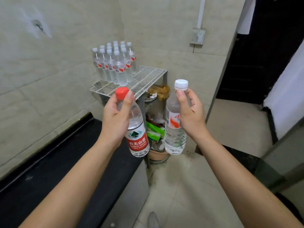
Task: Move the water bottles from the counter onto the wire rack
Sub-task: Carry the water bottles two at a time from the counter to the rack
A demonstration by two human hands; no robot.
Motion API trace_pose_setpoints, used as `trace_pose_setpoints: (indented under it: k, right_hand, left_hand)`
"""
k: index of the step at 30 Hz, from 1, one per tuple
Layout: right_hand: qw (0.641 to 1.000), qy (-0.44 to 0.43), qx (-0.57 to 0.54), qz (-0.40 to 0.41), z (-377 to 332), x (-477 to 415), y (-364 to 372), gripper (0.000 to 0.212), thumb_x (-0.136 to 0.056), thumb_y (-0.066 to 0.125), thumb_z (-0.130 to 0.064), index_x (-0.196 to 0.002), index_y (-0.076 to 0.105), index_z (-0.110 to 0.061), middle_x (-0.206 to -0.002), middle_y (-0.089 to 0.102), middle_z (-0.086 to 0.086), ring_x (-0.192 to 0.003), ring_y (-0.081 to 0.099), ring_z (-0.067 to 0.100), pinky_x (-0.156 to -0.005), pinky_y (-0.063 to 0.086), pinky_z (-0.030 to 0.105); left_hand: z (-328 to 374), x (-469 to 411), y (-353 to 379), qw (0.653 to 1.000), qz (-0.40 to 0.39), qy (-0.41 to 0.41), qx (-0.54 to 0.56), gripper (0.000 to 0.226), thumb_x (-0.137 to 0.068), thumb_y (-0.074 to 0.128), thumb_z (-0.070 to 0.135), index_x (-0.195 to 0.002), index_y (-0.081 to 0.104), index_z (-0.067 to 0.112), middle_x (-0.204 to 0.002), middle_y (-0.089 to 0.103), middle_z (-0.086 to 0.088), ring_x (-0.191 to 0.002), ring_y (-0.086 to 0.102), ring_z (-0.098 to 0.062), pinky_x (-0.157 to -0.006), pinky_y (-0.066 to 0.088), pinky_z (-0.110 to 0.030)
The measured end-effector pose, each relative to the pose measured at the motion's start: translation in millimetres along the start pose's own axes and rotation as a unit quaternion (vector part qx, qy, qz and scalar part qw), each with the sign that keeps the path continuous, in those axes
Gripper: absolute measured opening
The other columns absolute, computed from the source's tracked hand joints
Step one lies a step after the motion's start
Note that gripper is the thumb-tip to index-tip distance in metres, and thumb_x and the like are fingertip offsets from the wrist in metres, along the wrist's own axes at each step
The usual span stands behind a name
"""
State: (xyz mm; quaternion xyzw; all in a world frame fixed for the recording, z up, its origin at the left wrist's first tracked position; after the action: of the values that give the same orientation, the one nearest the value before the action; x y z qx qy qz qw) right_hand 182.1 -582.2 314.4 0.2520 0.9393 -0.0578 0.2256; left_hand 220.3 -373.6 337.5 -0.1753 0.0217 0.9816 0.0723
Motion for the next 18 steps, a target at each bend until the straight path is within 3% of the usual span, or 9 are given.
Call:
trace_pose_setpoints:
  k: [4,8,11,13,15,18]
  right_hand:
    - [1.0,0.003,0.016,-0.008,46.1,-66.6,-3.8,0.035,-0.088,0.054,-0.057,-0.106,0.067,-0.029,-0.094,0.072,-0.023,-0.091,0.066,-0.003,-0.083,0.05,0.021]
    - [0.999,0.012,0.043,-0.016,94.2,-155.8,5.9,0.041,-0.085,0.055,-0.062,-0.103,0.068,-0.027,-0.093,0.072,-0.016,-0.091,0.067,0.004,-0.085,0.053,0.03]
    - [0.998,0.023,0.055,-0.026,113.8,-222.9,17.6,0.041,-0.084,0.057,-0.065,-0.1,0.066,-0.028,-0.095,0.073,-0.009,-0.093,0.07,0.013,-0.087,0.055,0.04]
    - [0.998,0.019,0.057,-0.035,119.8,-263.5,24.3,0.04,-0.083,0.058,-0.066,-0.097,0.065,-0.03,-0.095,0.073,-0.007,-0.093,0.07,0.015,-0.086,0.056,0.042]
    - [0.998,0.011,0.056,-0.04,126.2,-298.2,29.9,0.037,-0.083,0.06,-0.066,-0.097,0.065,-0.032,-0.096,0.073,-0.008,-0.094,0.07,0.013,-0.087,0.057,0.043]
    - [0.998,0.004,0.05,-0.046,142.1,-345.5,40.9,0.035,-0.083,0.064,-0.064,-0.099,0.065,-0.033,-0.1,0.072,-0.005,-0.097,0.07,0.016,-0.09,0.057,0.049]
  left_hand:
    - [-35.6,-68.0,28.6,1.0,0.021,0.01,0.01,0.024,-0.091,0.057,0.049,-0.097,0.065,0.027,-0.092,0.071,0.009,-0.091,0.068,-0.009,-0.084,0.054,-0.031]
    - [-73.1,-157.0,56.9,1.0,0.023,0.021,0.002,0.026,-0.094,0.053,0.053,-0.096,0.064,0.031,-0.092,0.068,0.01,-0.09,0.066,-0.009,-0.082,0.054,-0.029]
    - [-84.8,-220.1,76.9,0.999,0.025,0.033,-0.004,0.022,-0.101,0.052,0.039,-0.109,0.061,0.021,-0.105,0.066,-0.002,-0.097,0.062,-0.007,-0.079,0.05,-0.015]
    - [-85.4,-259.8,87.1,0.999,0.029,0.039,-0.004,0.018,-0.101,0.053,0.031,-0.111,0.058,0.017,-0.106,0.063,-0.003,-0.096,0.061,-0.001,-0.08,0.05,-0.013]
    - [-86.4,-295.1,93.6,0.999,0.03,0.036,-0.005,0.019,-0.1,0.055,0.035,-0.111,0.059,0.021,-0.105,0.065,0.002,-0.099,0.063,-0.004,-0.087,0.054,-0.023]
    - [-95.0,-344.2,97.6,0.998,0.043,0.036,-0.028,0.028,-0.099,0.057,0.043,-0.116,0.061,0.021,-0.114,0.068,-0.007,-0.111,0.065,-0.022,-0.099,0.054,-0.046]
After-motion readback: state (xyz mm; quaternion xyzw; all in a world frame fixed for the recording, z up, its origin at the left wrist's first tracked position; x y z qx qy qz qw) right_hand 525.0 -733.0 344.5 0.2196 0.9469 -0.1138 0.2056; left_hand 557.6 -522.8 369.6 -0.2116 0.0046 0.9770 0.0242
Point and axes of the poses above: each hand's wrist, its own x-axis away from the middle knuckle, its own y-axis out of the palm, z = x × y, the point moved 4 cm from there along -x, towards the middle knuckle
